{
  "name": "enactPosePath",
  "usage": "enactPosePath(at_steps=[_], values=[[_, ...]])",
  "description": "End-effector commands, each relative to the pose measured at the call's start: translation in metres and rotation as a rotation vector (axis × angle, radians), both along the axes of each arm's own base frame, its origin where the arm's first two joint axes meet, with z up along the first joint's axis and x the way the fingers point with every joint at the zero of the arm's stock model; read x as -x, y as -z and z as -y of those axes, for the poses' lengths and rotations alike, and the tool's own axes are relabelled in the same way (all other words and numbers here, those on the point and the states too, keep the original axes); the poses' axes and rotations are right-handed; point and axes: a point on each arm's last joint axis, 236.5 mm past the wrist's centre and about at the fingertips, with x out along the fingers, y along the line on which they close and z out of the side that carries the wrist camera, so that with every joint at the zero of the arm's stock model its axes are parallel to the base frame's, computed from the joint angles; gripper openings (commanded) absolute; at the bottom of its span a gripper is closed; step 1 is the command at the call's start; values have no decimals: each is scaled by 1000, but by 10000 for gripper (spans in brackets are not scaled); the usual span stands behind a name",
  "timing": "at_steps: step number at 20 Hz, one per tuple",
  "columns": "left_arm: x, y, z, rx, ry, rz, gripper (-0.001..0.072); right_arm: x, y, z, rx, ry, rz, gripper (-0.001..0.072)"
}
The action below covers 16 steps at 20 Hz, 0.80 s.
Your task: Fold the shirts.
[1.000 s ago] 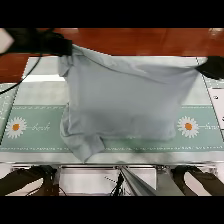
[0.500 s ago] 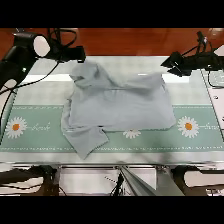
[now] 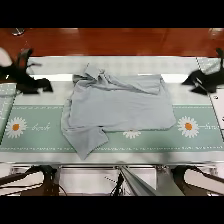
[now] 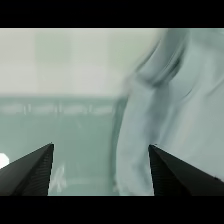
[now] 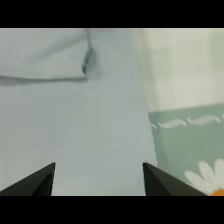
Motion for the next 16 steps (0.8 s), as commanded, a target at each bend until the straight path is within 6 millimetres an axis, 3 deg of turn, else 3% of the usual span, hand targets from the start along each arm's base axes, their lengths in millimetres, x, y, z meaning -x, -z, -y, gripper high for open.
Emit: enactPosePath(at_steps=[1, 3, 5, 7, 11, 16], values=[[70, 34, 12, 341, -180, -97, 701, 58, 25, -5, -14, 104, 73, 626], [77, 37, 31, 551, -246, -58, 701, 82, 37, -34, -93, 117, 104, 626], [93, 50, 35, 579, -274, -96, 701, 104, 47, -53, -136, 105, 75, 626], [98, 60, 43, 580, -269, -100, 701, 115, 50, -60, -147, 91, 60, 626], [97, 78, 60, 531, -219, -90, 701, 114, 45, -67, -185, 88, 64, 626], [96, 83, 87, 491, -56, -71, 699, 108, 37, -74, -232, 103, 87, 626]])
